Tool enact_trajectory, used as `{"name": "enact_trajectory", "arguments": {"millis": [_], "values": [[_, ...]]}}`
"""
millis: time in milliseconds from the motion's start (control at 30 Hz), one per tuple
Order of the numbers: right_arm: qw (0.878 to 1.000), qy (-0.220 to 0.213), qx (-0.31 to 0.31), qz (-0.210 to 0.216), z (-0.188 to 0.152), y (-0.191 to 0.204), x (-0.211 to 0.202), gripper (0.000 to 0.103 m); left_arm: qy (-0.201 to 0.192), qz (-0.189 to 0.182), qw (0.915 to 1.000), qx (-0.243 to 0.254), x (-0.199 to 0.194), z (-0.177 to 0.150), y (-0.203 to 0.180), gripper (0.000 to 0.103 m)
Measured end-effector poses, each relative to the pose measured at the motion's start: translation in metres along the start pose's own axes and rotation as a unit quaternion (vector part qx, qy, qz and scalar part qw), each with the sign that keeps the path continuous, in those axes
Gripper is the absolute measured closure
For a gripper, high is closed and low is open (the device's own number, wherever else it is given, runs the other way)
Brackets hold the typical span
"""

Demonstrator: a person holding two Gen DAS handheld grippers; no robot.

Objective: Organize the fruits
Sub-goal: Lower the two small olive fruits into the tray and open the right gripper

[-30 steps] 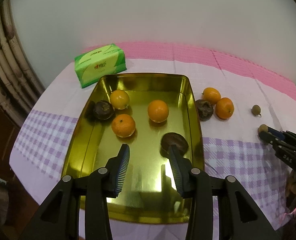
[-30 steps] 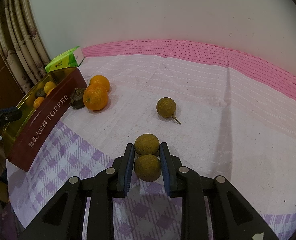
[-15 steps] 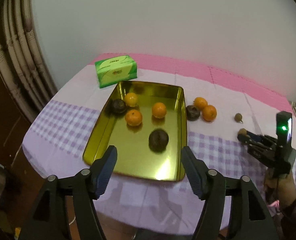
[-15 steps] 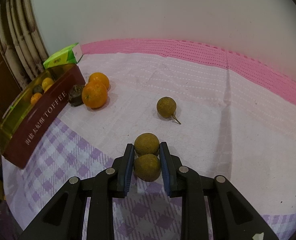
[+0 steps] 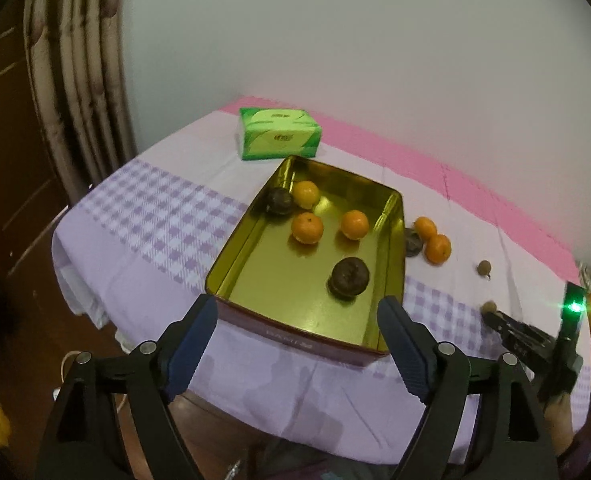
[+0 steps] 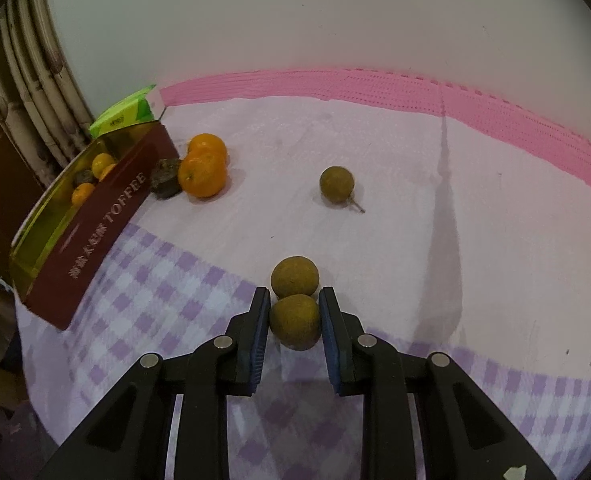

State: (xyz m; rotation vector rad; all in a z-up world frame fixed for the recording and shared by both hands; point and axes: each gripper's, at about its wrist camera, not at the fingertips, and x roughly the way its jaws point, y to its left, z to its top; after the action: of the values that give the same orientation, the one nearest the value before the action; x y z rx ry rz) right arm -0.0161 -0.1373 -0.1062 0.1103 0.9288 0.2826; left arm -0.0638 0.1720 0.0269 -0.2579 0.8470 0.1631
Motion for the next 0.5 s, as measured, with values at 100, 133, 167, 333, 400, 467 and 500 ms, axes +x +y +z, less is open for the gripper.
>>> {"name": "enact_trajectory", "arguments": {"millis": [100,133,167,333,400,467,500], "values": [[1.000,-0.011,0.010,0.020,0.001,0.005,-0.013,0.080,0.011,0.036,0.9990,0.024,0.005,0.001,-0.003,0.021],[0.999,-0.015,0.009,0.027,0.003,0.010,-0.018,0.080,0.010,0.064,0.9971,0.040,0.007,0.000,-0.005,0.021],[0.999,-0.018,0.008,0.031,0.004,0.013,-0.021,0.080,0.007,0.076,0.9959,0.047,0.008,0.000,-0.005,0.021],[0.997,-0.038,-0.016,0.063,0.023,0.050,-0.040,0.080,0.001,0.093,0.9952,0.031,0.007,0.003,0.007,0.021],[0.996,-0.045,-0.029,0.078,0.030,0.066,-0.046,0.080,0.002,0.107,0.9941,0.017,0.008,0.005,0.014,0.021],[0.994,-0.047,-0.047,0.090,0.038,0.086,-0.051,0.080,0.006,0.119,0.9928,0.001,0.010,0.006,0.023,0.021],[0.992,-0.048,-0.057,0.098,0.042,0.097,-0.052,0.080,0.006,0.124,0.9923,-0.007,0.010,0.007,0.027,0.021]]}}
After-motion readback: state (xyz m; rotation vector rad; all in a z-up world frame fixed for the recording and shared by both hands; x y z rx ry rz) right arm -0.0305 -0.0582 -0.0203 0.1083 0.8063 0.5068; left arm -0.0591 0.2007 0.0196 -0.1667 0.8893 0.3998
